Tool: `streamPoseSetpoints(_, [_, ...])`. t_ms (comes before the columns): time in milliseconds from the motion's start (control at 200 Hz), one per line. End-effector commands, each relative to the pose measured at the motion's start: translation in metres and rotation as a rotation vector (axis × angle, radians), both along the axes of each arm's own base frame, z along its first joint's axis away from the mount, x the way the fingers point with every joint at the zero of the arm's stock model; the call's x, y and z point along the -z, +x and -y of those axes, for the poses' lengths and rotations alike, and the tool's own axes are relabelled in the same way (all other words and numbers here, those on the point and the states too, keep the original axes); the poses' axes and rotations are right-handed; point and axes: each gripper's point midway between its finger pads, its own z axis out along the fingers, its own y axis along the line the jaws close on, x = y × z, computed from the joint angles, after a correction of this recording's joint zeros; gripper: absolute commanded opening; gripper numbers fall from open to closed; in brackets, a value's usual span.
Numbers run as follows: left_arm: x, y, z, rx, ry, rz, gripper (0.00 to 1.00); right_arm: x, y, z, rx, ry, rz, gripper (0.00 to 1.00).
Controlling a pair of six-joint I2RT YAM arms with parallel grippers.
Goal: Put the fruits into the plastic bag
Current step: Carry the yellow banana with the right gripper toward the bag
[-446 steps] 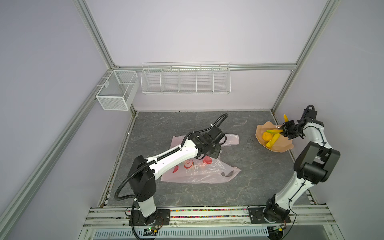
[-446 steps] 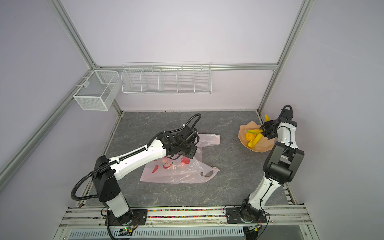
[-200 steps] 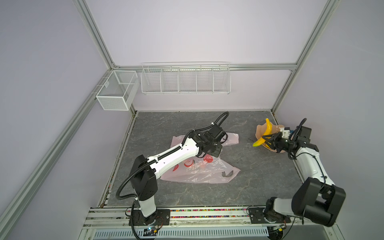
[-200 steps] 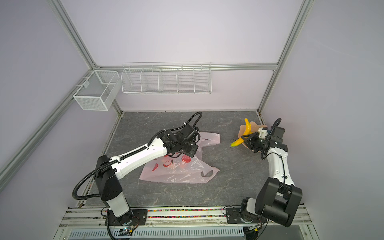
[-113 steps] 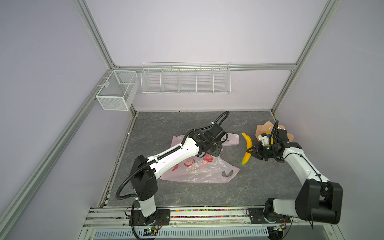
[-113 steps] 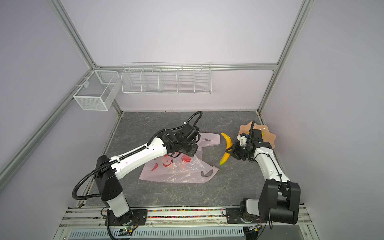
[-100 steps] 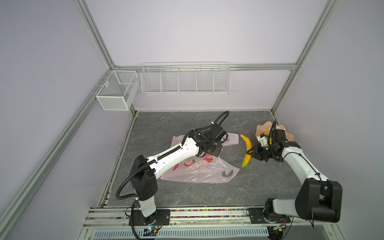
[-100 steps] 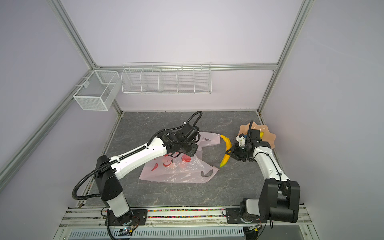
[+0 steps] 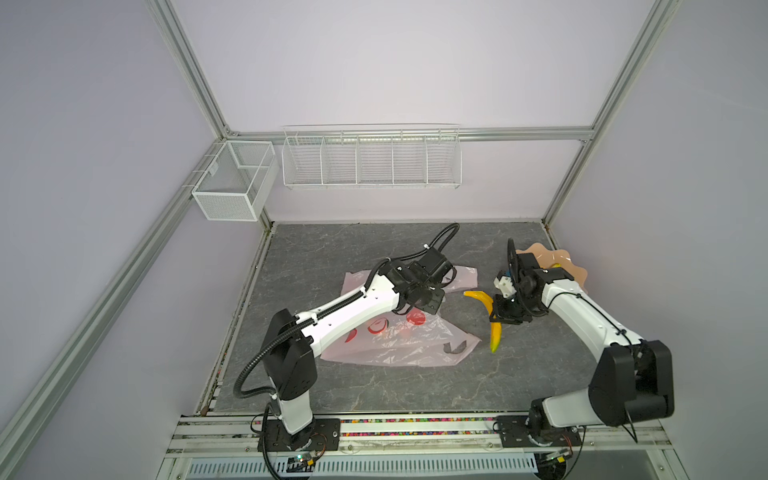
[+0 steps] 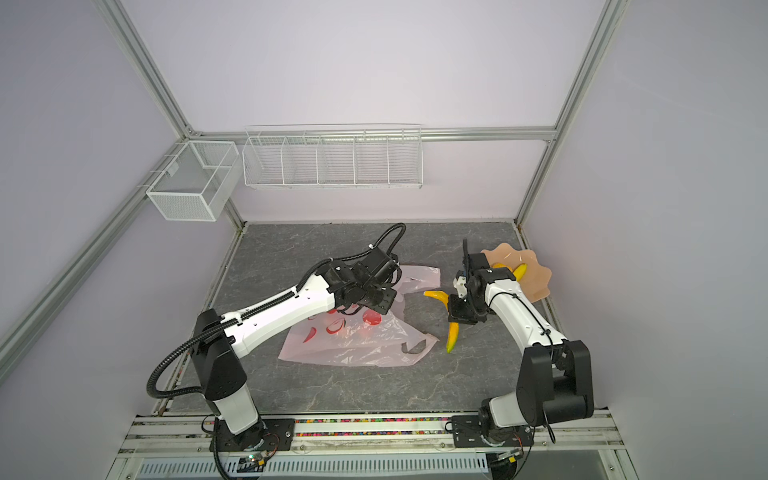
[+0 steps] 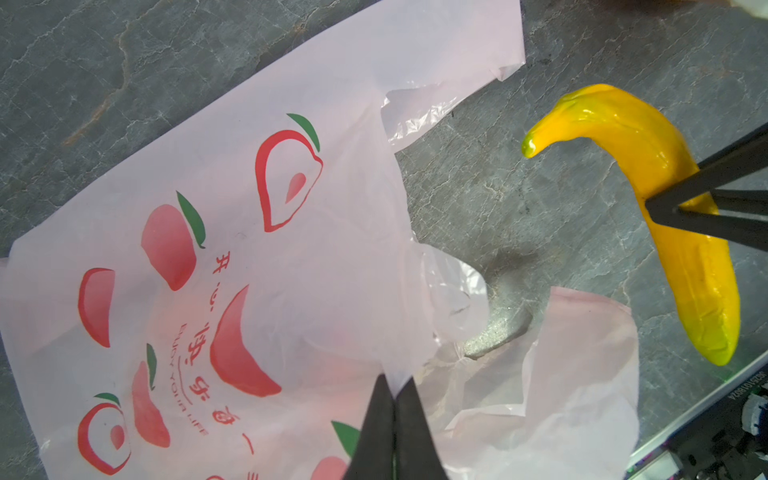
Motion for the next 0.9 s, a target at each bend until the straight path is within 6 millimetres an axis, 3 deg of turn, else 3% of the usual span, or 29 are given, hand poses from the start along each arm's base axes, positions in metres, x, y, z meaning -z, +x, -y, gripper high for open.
streamPoseSetpoints(0, [-0.007, 0.003, 0.004, 0.011, 0.002, 0.015, 0.0, 0.004, -0.002, 0.006, -0.071, -0.101, -0.017, 0.11])
streamPoseSetpoints(220, [-0.009, 0.003, 0.007, 0.026, -0.007, 0.015, 0.0, 0.016, 0.011, -0.021, -0.138, -0.11, -0.016, 0.1])
streamPoseSetpoints(565, [-0.006, -0.001, 0.009, 0.042, -0.014, 0.0, 0.0, 0.013, 0.061, -0.06, -0.146, -0.05, 0.062, 0.08])
streamPoseSetpoints(900, [-0.002, -0.003, 0.011, 0.055, -0.013, -0.011, 0.0, 0.009, 0.073, -0.093, -0.152, 0.045, 0.069, 0.07])
